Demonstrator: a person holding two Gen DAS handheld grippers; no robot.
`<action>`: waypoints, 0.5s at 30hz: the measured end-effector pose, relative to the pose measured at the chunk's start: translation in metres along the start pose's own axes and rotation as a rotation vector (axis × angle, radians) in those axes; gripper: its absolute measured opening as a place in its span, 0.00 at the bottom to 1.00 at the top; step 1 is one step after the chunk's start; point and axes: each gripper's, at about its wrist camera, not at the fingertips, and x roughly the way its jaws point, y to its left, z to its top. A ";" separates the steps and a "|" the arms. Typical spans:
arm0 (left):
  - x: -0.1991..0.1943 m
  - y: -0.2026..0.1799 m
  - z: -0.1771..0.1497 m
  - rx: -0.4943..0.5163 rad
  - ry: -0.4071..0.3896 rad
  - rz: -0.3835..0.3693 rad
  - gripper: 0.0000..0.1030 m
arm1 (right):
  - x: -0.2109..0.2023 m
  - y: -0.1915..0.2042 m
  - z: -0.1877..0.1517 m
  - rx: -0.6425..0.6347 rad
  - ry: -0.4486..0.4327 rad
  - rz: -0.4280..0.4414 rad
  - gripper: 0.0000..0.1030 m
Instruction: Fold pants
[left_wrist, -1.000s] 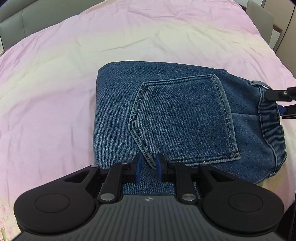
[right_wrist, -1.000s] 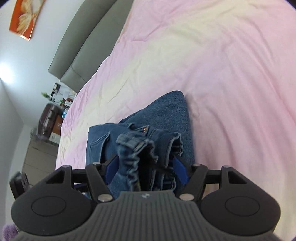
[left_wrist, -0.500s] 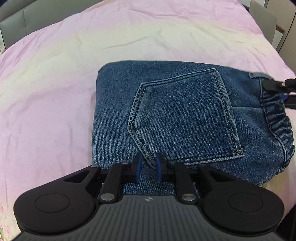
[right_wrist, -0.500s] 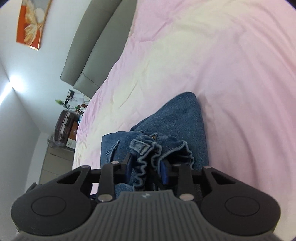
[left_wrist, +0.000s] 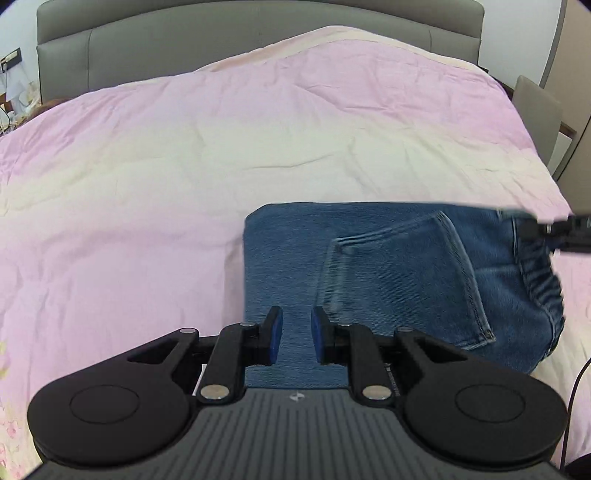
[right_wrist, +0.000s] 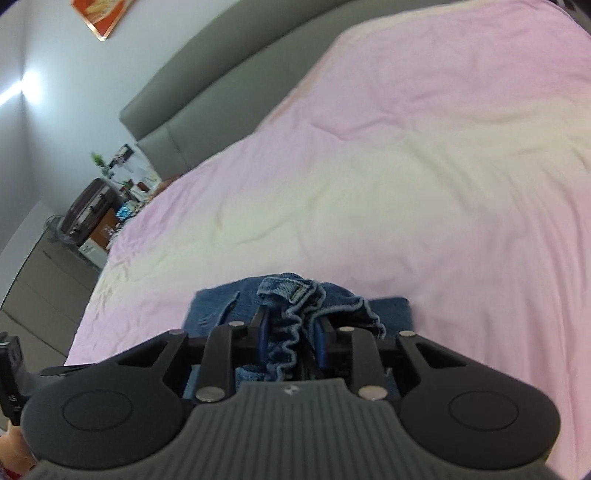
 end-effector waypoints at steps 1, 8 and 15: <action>0.005 0.003 0.000 -0.009 0.007 0.000 0.21 | 0.008 -0.017 -0.006 0.047 0.006 -0.021 0.18; 0.021 0.009 -0.005 -0.043 0.045 -0.015 0.21 | 0.027 -0.026 -0.012 0.014 0.018 -0.096 0.21; 0.003 0.008 -0.012 -0.037 0.006 -0.064 0.22 | -0.021 0.032 -0.022 -0.266 -0.022 -0.150 0.30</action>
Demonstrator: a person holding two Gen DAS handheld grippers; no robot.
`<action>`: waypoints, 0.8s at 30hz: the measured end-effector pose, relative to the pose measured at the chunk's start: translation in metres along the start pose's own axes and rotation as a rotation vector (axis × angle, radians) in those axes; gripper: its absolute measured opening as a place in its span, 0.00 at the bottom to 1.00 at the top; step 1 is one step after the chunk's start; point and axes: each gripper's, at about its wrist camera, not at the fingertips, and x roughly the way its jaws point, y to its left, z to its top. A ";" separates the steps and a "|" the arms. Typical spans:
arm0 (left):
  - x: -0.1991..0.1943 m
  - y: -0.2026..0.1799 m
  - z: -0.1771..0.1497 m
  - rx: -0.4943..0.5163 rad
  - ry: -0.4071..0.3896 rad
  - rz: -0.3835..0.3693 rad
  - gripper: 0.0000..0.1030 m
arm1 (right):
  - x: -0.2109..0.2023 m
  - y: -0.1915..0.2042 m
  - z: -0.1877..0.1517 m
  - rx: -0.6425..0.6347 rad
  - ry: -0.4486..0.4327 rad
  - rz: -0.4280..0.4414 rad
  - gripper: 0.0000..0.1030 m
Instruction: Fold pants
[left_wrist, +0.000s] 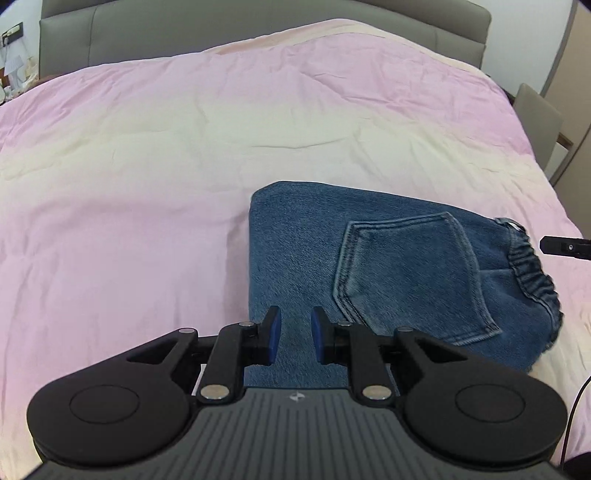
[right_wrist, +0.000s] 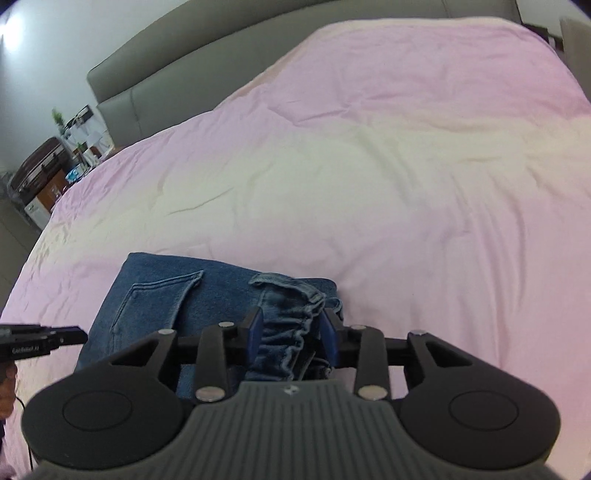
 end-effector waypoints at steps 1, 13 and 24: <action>-0.004 -0.001 -0.004 0.008 -0.003 -0.004 0.22 | -0.009 0.009 -0.006 -0.033 -0.007 -0.002 0.29; -0.011 0.006 -0.068 0.084 0.083 0.010 0.28 | 0.004 0.050 -0.085 -0.272 0.019 -0.085 0.21; 0.001 0.021 -0.083 -0.005 0.130 0.010 0.36 | 0.028 0.041 -0.094 -0.259 0.014 -0.118 0.19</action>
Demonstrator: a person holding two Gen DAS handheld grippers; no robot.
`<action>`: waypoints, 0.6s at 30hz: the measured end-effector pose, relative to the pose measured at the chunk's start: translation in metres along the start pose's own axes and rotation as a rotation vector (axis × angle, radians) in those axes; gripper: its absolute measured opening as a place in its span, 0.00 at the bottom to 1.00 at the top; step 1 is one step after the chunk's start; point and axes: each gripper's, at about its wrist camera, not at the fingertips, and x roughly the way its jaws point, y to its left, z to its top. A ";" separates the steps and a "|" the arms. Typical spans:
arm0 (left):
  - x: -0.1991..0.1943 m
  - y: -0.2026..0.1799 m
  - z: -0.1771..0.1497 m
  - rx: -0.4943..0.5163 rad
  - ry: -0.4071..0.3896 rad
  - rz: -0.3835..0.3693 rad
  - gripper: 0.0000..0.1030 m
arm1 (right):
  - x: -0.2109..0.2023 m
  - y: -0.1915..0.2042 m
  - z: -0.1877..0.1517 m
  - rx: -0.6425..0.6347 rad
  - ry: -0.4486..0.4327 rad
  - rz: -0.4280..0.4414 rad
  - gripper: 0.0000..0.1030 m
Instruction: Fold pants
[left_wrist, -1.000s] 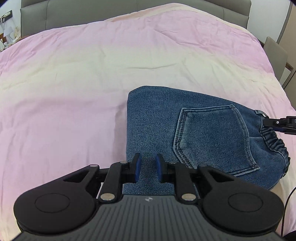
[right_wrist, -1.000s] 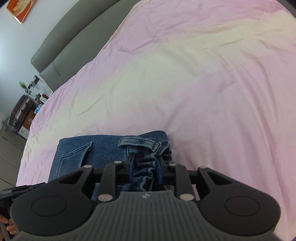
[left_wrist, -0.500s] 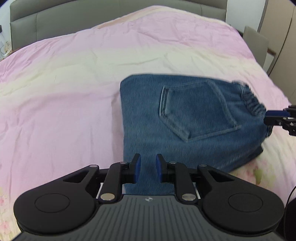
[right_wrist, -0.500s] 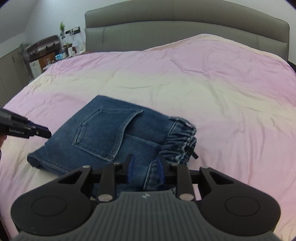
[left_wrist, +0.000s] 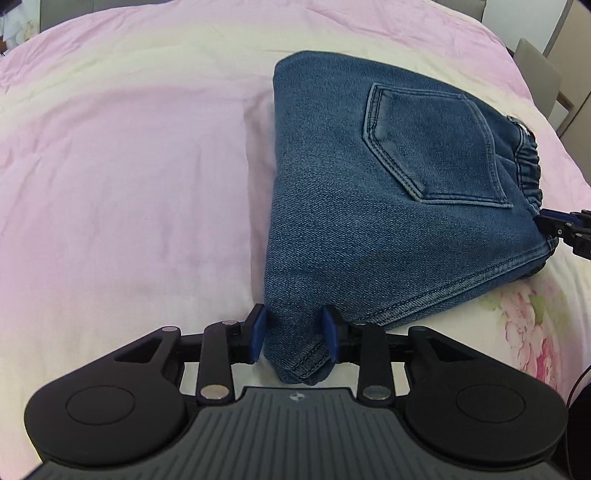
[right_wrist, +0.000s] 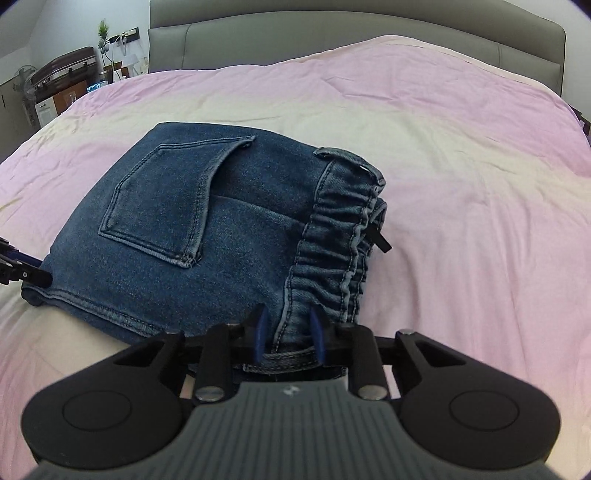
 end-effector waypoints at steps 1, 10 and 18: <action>-0.004 -0.002 0.000 -0.003 -0.010 0.008 0.36 | -0.002 0.001 0.002 0.007 -0.004 -0.007 0.19; -0.051 -0.008 -0.007 -0.083 -0.150 0.059 0.56 | -0.064 0.013 -0.014 0.178 -0.106 -0.008 0.53; -0.055 -0.016 -0.009 -0.176 -0.212 0.039 0.80 | -0.079 0.004 -0.050 0.476 -0.119 0.004 0.73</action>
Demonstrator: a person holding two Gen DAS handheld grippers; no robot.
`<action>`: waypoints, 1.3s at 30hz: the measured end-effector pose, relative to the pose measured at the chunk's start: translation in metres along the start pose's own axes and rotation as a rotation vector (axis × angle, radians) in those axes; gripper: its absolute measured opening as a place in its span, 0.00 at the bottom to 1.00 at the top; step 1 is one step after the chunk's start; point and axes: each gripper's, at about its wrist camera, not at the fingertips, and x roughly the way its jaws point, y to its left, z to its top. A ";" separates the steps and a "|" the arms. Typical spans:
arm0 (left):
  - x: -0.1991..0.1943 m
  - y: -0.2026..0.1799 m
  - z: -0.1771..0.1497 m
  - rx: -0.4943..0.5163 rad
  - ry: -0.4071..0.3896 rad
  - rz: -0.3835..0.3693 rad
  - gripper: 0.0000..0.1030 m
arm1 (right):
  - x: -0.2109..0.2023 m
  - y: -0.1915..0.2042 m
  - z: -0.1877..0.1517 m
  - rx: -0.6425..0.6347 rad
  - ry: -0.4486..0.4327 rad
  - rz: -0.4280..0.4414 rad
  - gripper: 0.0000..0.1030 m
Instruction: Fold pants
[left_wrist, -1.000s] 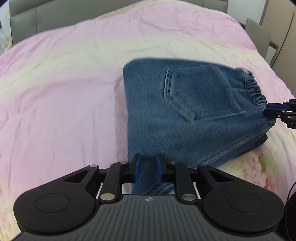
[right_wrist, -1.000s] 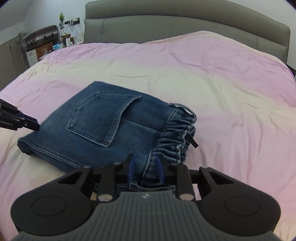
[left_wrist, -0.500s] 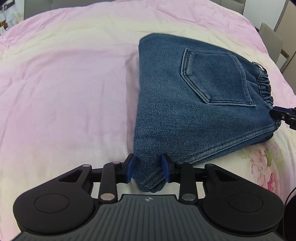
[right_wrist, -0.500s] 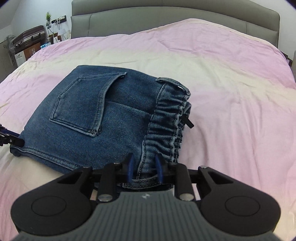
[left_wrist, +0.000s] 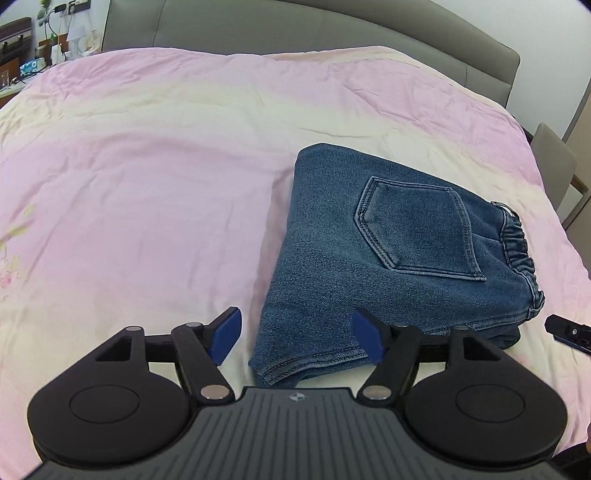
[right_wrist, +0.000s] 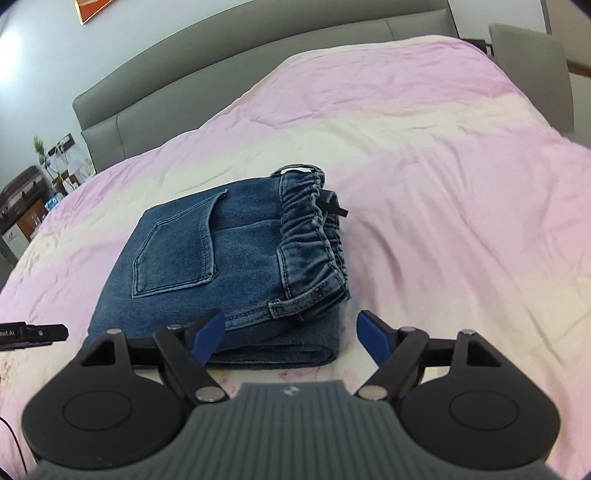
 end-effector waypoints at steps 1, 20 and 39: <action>0.002 0.000 0.000 -0.009 0.002 0.000 0.80 | 0.003 -0.005 0.000 0.045 0.010 0.011 0.73; 0.073 0.049 0.013 -0.342 0.055 -0.242 0.87 | 0.071 -0.043 -0.013 0.382 0.073 0.148 0.86; 0.109 0.060 0.028 -0.411 0.102 -0.339 0.58 | 0.089 -0.055 -0.010 0.445 0.017 0.207 0.78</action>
